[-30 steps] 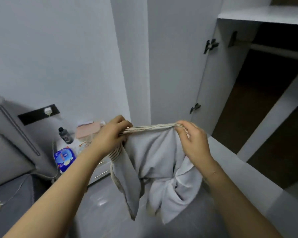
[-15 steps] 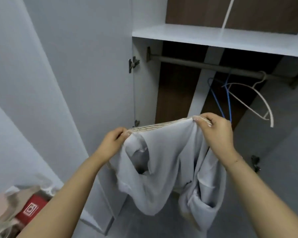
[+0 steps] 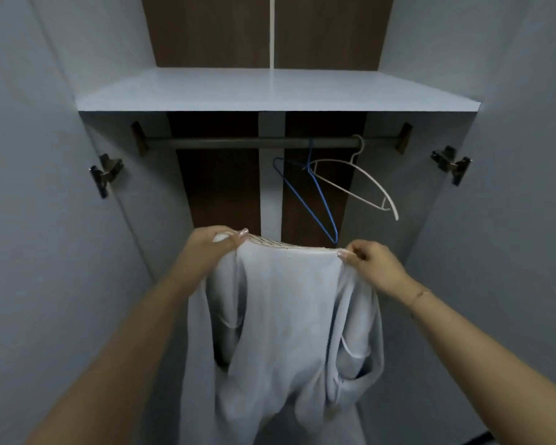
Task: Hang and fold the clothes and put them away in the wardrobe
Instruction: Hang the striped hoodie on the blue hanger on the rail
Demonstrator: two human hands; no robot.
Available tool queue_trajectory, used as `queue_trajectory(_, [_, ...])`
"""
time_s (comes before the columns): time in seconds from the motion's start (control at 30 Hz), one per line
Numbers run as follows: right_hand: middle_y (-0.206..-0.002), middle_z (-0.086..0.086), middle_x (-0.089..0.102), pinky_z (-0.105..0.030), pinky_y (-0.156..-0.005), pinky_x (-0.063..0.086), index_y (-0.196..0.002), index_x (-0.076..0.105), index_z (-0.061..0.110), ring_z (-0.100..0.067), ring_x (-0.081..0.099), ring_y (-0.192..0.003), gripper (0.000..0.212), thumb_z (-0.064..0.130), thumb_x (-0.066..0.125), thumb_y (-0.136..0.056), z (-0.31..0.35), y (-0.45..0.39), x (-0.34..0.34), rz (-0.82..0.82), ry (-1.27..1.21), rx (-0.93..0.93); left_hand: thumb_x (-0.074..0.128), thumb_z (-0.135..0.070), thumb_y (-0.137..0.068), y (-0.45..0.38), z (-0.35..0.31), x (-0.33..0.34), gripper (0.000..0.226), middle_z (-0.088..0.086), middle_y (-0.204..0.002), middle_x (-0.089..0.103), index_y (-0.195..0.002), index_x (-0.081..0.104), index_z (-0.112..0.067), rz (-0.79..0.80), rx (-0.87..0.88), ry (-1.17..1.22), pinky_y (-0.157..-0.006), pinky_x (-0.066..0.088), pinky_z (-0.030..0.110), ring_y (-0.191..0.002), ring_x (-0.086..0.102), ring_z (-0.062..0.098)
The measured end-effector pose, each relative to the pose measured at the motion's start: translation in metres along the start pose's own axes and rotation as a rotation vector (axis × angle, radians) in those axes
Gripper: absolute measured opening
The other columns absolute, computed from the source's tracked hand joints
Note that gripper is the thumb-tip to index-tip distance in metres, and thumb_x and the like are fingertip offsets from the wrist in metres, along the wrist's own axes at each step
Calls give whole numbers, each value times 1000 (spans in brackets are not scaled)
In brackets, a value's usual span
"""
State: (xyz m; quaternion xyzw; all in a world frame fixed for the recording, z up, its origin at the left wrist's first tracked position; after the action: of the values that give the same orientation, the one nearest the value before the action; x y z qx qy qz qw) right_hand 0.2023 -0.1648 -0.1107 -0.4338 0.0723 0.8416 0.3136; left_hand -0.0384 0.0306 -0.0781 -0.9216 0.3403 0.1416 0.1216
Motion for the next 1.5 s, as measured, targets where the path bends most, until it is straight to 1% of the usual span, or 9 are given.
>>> queue_trajectory(0.17, [-73,-2,64,-27,-70,44,-77,64,9,-9,55,-68,24,28,66,-92,-19,-57,34,258,-104,17,59,-33,-94,-56,-14,13,20,-3,-80,66,-79,68,-23,-15,68,-37,-75,44,27,-84,62,16])
queue_trajectory(0.37, [-84,-2,66,-29,-75,48,-93,63,18,-14,63,-80,9,25,67,-90,-54,-197,17,-57,-291,138,62,-44,-81,-106,-16,49,23,-5,-76,70,-77,71,-23,128,29,10,-60,49,12,-68,64,4])
queue_trajectory(0.53, [-107,-1,57,-25,-75,42,-137,46,10,-17,59,-95,62,37,70,-87,-49,-306,35,-12,-422,208,65,-41,-80,-134,5,52,29,8,-83,74,-83,75,-13,99,-87,64,-75,56,28,-80,70,21])
queue_trajectory(0.67, [-77,-5,59,-25,-49,43,-96,60,10,-17,54,-57,26,35,64,-92,-31,-359,64,63,-595,252,65,-35,-81,-145,15,50,25,4,-85,74,-84,75,-12,110,-87,9,-76,55,23,-82,70,16])
queue_trajectory(0.77, [-75,-6,54,-28,-59,40,-80,58,12,-19,51,-65,35,40,51,-98,-18,-373,71,25,-552,212,65,-28,-85,-147,24,43,23,8,-87,74,-87,74,-7,97,-109,6,-76,56,23,-83,71,18])
queue_trajectory(0.87, [-93,-16,62,-28,-67,42,-103,64,-6,-26,59,-82,45,35,45,-102,-13,-361,66,-70,-498,167,65,-19,-89,-147,35,29,15,6,-83,74,-84,74,-8,27,-132,-7,-72,52,17,-80,70,14])
queue_trajectory(1.0, [-62,-12,50,-14,-41,29,-94,62,-19,-3,44,-43,40,18,49,-101,-6,-308,54,-148,-621,93,64,-20,-91,-145,45,8,19,8,-90,75,-92,74,-4,31,-219,11,-77,54,19,-86,71,16])
queue_trajectory(1.17, [-54,16,57,-5,-44,37,-90,73,8,8,51,-45,20,16,56,-97,-9,-208,76,-21,-793,119,65,-23,-91,-137,64,-14,26,16,-94,74,-99,71,1,-36,-357,218,-71,57,23,-84,71,23])
queue_trajectory(1.5, [-45,4,30,-17,-39,22,-72,73,10,-7,23,-40,28,13,59,-96,-15,-32,128,64,-921,291,63,-24,-94,-102,110,-41,18,5,-76,74,-84,72,-13,-131,-492,385,-72,54,30,-74,69,22])
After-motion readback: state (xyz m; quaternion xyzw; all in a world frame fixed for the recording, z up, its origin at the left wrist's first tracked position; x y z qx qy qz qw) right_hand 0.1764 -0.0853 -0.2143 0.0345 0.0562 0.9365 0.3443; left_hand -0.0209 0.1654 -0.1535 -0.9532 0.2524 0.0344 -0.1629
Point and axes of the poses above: each hand's wrist, its own y-axis away from the middle knuckle, its own x-axis out of the palm, z = x × y, the point moved 5 cm from there along -y, towards the middle knuckle
